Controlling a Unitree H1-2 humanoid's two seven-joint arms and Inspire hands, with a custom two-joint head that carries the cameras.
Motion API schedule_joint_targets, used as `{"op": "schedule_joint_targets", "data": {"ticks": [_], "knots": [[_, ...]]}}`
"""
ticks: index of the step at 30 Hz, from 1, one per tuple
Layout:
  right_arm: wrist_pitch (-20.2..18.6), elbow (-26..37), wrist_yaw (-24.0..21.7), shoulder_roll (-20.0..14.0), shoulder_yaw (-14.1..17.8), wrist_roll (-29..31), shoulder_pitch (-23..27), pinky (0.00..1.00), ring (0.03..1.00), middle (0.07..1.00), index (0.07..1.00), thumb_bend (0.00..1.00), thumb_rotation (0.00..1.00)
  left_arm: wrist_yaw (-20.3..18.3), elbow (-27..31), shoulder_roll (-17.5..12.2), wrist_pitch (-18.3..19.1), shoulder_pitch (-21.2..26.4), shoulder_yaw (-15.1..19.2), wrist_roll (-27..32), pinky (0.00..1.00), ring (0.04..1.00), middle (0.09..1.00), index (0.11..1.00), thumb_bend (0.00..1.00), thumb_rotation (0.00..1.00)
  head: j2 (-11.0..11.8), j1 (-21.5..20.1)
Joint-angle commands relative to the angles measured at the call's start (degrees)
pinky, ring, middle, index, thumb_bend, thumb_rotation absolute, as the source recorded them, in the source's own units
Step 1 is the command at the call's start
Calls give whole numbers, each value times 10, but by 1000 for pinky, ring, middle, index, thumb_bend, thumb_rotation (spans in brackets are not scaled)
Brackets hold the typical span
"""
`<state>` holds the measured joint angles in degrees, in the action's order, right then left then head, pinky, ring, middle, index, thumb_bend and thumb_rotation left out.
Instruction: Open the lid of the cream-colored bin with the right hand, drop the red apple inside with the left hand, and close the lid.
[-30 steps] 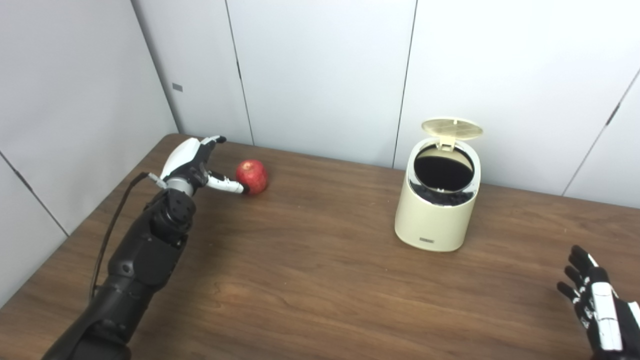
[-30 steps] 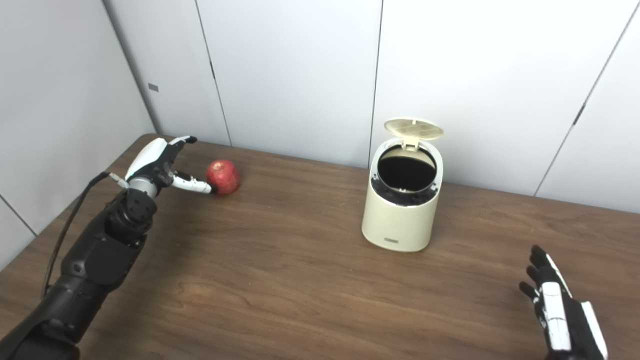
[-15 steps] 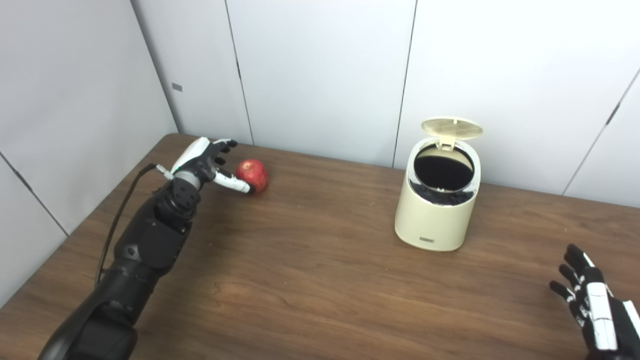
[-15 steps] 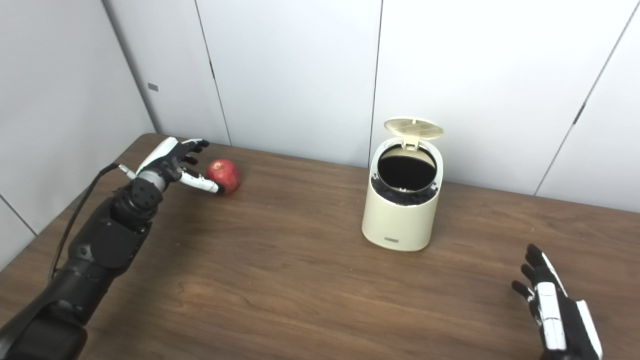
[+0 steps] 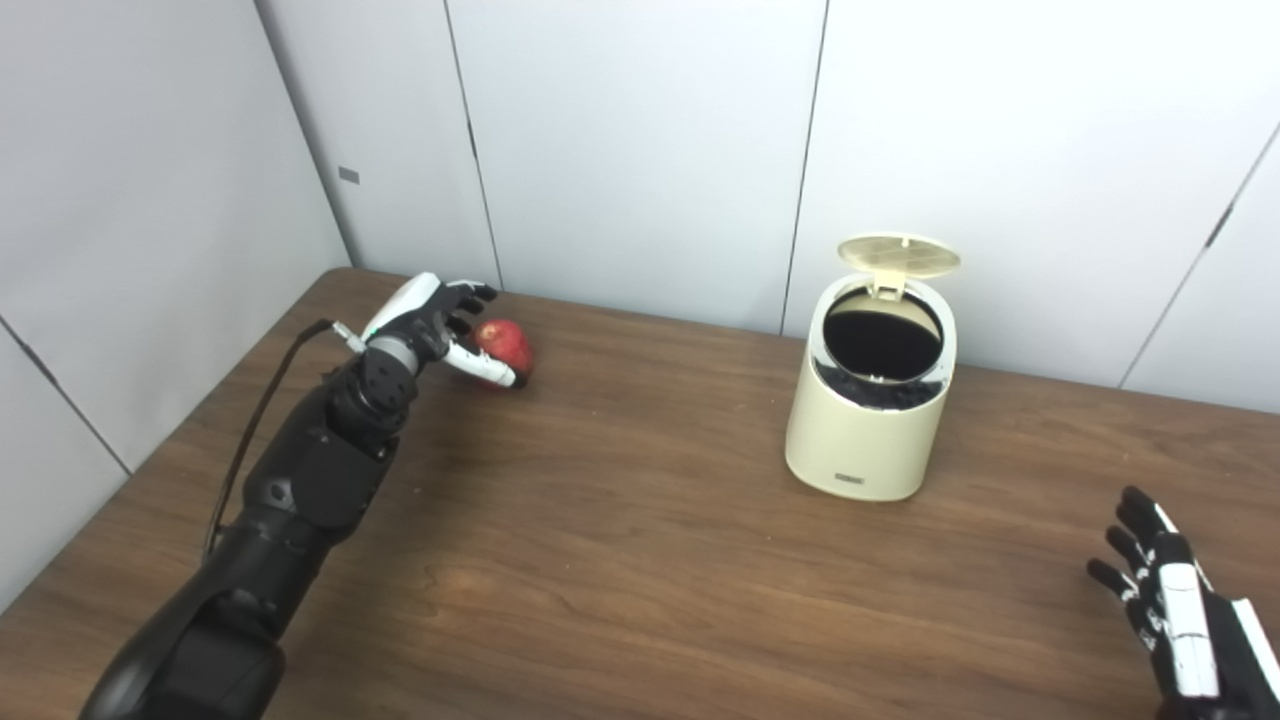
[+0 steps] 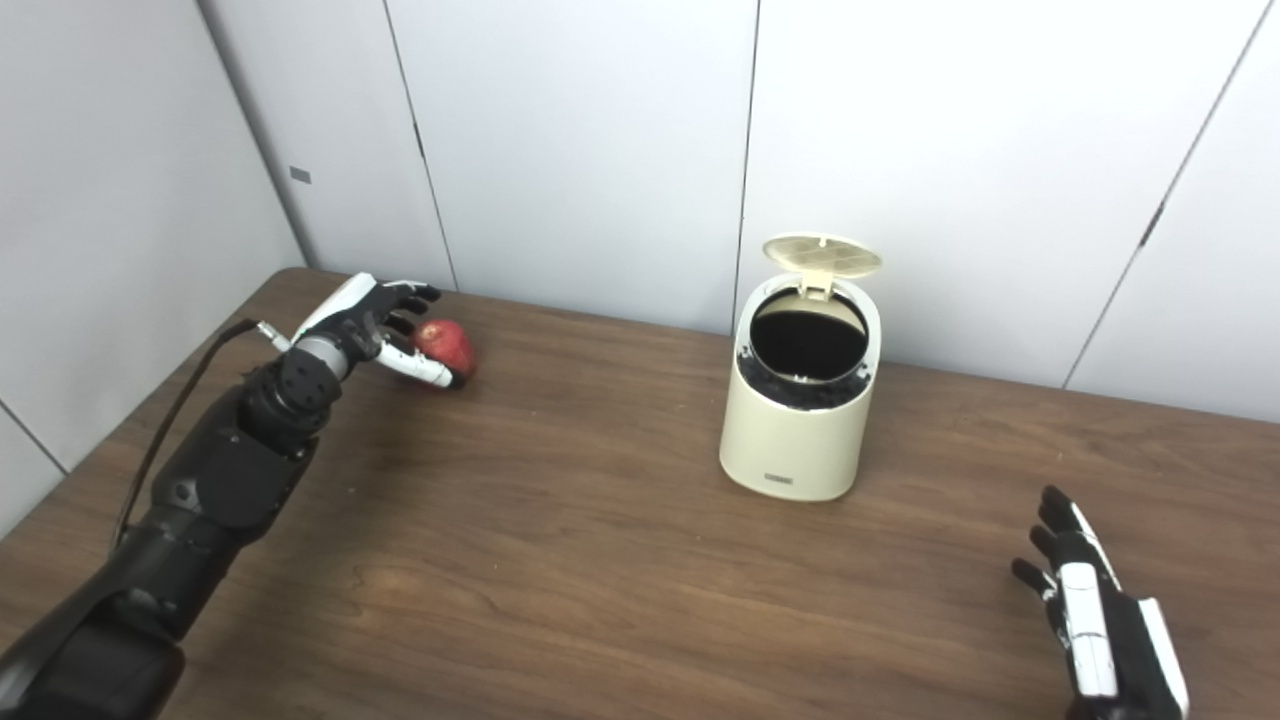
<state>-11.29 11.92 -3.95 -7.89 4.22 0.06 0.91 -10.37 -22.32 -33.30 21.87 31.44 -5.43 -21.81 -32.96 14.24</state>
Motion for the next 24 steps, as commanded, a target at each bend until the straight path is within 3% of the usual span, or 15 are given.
{"op": "schedule_joint_targets", "data": {"ticks": [1,7,11,13,15,24], "knots": [[17,14,9,1,3,-1,12,861,944,956,926,568,996,0,3,-21,-13,35,-2,-9,678,810,868,887,931,104,0,-3],[33,0,8,1,2,1,13,858,944,954,923,584,991,-18,1,-23,-3,40,-16,-11,637,739,823,821,884,39,-3,-6],[40,-6,9,1,5,6,14,867,949,954,924,581,976,-19,1,-21,-6,41,-18,-10,573,642,720,702,780,1,-2,-8],[40,-5,10,1,6,7,14,864,943,951,920,580,971,-19,-4,-19,-10,42,-20,-10,509,555,577,580,625,0,-2,-9],[39,-3,10,1,7,9,14,861,943,951,917,582,971,-18,-10,-20,-12,45,-29,-17,455,441,519,529,525,0,-2,-9],[43,-7,7,1,9,19,14,875,938,946,913,561,977,0,-2,-14,-4,43,-37,-42,456,431,516,475,500,0,-2,-9]]}}
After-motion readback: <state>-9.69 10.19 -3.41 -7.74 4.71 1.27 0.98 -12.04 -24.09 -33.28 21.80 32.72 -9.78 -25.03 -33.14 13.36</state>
